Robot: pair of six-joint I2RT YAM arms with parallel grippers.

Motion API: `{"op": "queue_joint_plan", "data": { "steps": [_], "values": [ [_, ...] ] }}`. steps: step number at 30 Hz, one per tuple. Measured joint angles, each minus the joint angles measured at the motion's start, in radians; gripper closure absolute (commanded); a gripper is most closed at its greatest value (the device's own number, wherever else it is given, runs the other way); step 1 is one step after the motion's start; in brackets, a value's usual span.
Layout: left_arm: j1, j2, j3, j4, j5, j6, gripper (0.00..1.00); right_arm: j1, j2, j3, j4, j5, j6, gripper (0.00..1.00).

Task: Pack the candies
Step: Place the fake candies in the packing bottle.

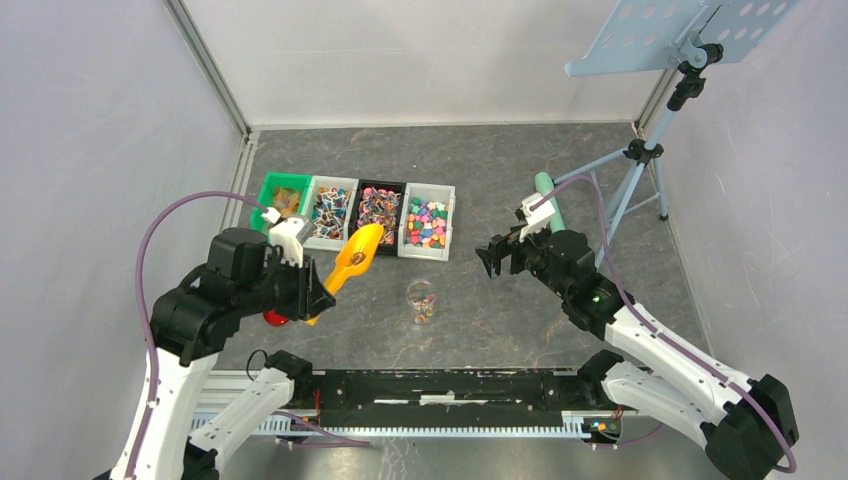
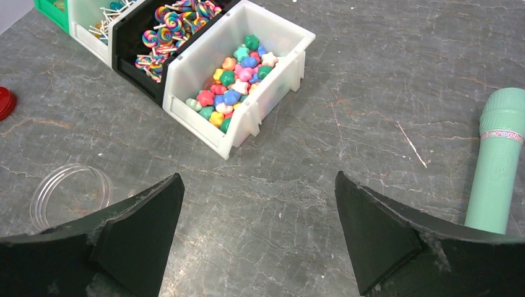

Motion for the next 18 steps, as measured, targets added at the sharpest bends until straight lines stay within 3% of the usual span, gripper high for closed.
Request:
{"op": "queue_joint_plan", "data": {
  "steps": [18],
  "values": [
    [-0.1,0.092,0.024,-0.016,-0.063,0.013,0.98,0.0,-0.023,-0.05,-0.002,0.0,-0.006,0.02]
  ]
}}
